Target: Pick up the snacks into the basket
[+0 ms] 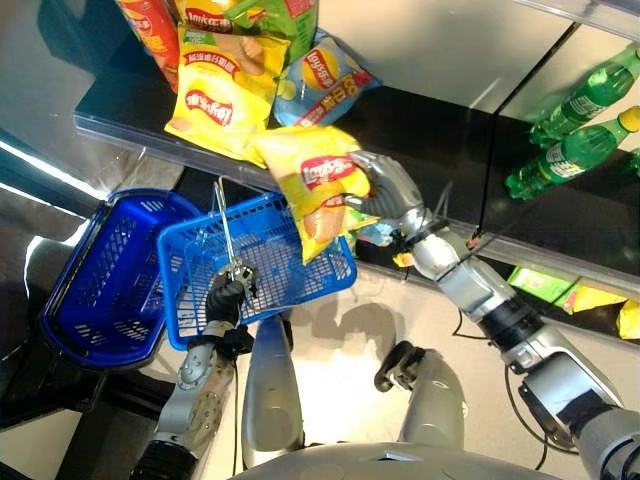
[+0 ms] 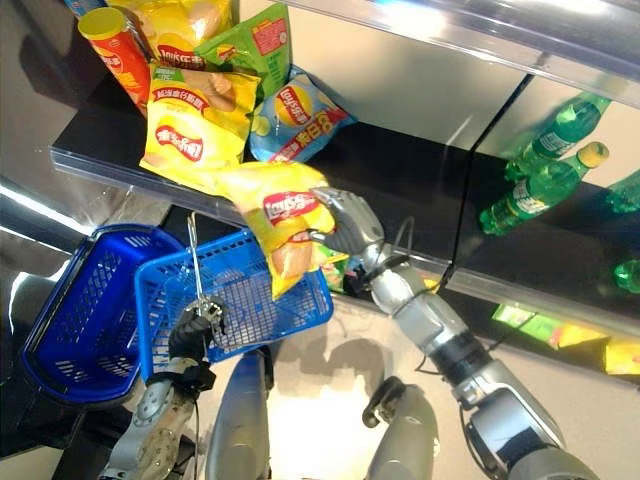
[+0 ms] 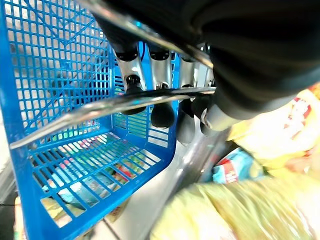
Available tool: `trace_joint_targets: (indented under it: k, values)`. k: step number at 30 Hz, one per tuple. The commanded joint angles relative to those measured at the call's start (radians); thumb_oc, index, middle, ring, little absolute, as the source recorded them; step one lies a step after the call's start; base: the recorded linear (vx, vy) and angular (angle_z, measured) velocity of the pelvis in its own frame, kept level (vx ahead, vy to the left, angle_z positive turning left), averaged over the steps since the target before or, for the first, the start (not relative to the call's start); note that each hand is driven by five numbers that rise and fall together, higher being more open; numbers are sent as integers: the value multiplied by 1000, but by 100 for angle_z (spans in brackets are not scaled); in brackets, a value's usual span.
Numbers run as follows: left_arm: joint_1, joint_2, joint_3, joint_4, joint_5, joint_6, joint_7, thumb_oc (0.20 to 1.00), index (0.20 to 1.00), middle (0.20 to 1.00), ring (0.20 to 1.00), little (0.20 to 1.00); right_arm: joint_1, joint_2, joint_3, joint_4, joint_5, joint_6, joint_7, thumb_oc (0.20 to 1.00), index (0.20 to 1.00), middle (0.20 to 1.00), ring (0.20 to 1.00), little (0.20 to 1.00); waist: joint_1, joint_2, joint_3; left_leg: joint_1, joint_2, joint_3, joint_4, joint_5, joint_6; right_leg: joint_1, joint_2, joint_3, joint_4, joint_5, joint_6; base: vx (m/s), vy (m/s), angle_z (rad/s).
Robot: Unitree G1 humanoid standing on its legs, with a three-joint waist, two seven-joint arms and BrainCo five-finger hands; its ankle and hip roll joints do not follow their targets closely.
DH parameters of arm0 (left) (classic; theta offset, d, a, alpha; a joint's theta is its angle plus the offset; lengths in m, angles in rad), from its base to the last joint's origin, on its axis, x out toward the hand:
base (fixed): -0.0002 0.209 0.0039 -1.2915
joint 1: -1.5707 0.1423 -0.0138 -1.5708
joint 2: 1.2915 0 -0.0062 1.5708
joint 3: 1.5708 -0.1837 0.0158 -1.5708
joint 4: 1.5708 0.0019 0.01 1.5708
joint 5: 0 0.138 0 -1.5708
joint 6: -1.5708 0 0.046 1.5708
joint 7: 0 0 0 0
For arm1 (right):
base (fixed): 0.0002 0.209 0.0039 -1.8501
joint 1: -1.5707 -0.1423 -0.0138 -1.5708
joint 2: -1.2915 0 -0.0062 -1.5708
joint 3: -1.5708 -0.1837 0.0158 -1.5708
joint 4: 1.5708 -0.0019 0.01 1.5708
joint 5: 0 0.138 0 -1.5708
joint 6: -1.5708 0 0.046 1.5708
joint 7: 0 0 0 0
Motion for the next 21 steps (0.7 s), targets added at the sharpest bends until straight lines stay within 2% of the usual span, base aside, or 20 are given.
trace_joint_targets:
  k: [1,4,8,9,10,11,12,13,14,15,21]
  values:
    - [-23,29,-2,-200,-4,-120,-47,200,200,200,200,200,-97,28,17,10,-35,-34,1,200,200,200,200,200,23,19,-26,-1,-36,73,-16,16,92,10,18,-15,4,36,25,-8,-21,4]
    - [-19,41,-18,-221,-21,-113,-56,200,200,200,200,200,-155,91,74,122,-59,-22,12,200,200,200,200,200,48,27,-15,-3,-41,67,-15,19,90,15,16,-23,7,34,23,-21,-22,6]
    - [-18,43,-29,-235,-37,-111,-66,200,200,200,200,200,-195,130,107,206,-84,-13,10,200,200,200,200,200,57,29,-9,-3,-44,64,-12,19,90,17,15,-27,11,32,22,-12,-18,7]
    - [-25,45,-48,-274,-76,-109,-86,200,200,200,200,200,-257,190,159,347,-141,7,19,200,200,200,200,200,76,38,-3,-4,-48,59,-13,20,90,20,14,-32,13,30,22,-15,-21,11]
    - [-24,46,-46,-274,-77,-109,-86,200,200,200,200,200,-259,194,160,351,-142,6,16,200,200,200,200,200,75,37,-2,-4,-48,58,-13,20,90,20,14,-32,13,30,22,52,-44,14]
    - [-31,46,-59,-299,-100,-105,-97,200,200,200,200,200,-290,236,189,449,-171,21,23,200,200,200,200,200,87,43,0,4,-51,47,-3,-5,80,27,15,-23,27,10,40,-7,-9,14]
    - [-31,46,-57,-300,-100,-105,-97,200,200,200,200,200,-293,240,189,455,-172,20,19,200,200,200,200,200,87,44,2,-4,-51,55,-12,20,90,23,12,-36,17,29,24,68,-37,23]
    - [-35,49,-72,-330,-119,-102,-114,200,200,200,200,200,-313,284,209,552,-188,31,31,200,200,200,200,200,100,48,1,5,-55,44,-8,-2,79,30,14,-29,26,12,41,5,-13,18]
    - [-34,50,-70,-331,-120,-101,-115,200,200,200,200,200,-316,289,209,559,-189,29,27,200,200,200,200,200,100,48,3,6,-55,43,-5,-6,79,31,13,-28,29,9,42,82,-42,20]
    - [-38,52,-91,-343,-133,-96,-128,200,200,200,200,200,-327,337,219,665,-183,37,38,200,200,200,200,200,113,53,6,7,-59,39,-7,-5,79,32,11,-32,30,12,43,8,-14,8]
    - [-64,55,-126,-357,-156,-75,-151,200,200,200,200,200,-334,407,230,850,-202,60,51,200,200,200,200,200,141,69,14,7,-72,24,-11,-1,84,41,6,-44,30,19,50,8,-18,11]
